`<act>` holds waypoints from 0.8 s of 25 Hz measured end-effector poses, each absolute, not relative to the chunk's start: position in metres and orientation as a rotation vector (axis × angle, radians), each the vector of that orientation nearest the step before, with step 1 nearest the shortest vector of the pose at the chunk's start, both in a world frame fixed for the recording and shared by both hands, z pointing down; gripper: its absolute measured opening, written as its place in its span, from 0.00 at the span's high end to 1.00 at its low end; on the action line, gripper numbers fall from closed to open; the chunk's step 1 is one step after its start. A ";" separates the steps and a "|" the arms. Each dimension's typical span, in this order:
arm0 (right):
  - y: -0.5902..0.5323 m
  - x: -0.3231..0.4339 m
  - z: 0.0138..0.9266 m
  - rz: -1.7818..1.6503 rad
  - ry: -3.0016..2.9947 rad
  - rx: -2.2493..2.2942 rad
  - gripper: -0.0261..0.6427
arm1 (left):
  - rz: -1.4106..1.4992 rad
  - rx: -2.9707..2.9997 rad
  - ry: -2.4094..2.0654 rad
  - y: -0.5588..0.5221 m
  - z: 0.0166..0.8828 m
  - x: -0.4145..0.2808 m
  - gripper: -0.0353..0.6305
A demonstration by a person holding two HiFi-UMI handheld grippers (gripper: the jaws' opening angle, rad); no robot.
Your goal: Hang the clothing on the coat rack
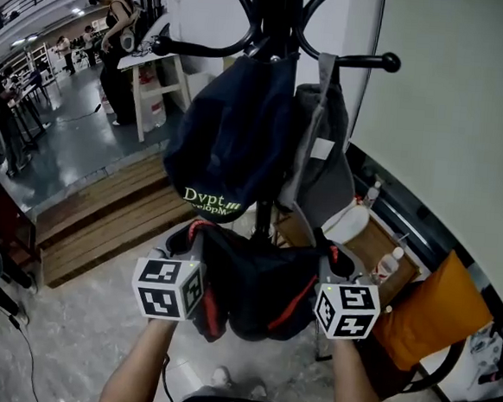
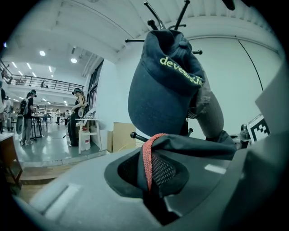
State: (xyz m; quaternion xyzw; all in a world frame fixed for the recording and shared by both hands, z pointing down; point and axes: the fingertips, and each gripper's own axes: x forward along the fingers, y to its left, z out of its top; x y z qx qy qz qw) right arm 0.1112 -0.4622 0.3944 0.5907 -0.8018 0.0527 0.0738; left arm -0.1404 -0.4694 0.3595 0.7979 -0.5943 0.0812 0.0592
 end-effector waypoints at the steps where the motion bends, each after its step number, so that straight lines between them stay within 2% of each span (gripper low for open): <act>1: -0.463 0.110 0.396 0.162 -2.404 1.776 0.94 | 0.249 2.422 -1.792 -0.471 0.362 -0.139 0.92; 20: -0.472 0.083 0.442 0.263 -2.343 1.734 0.94 | 0.378 2.471 -1.635 -0.483 0.416 -0.115 0.92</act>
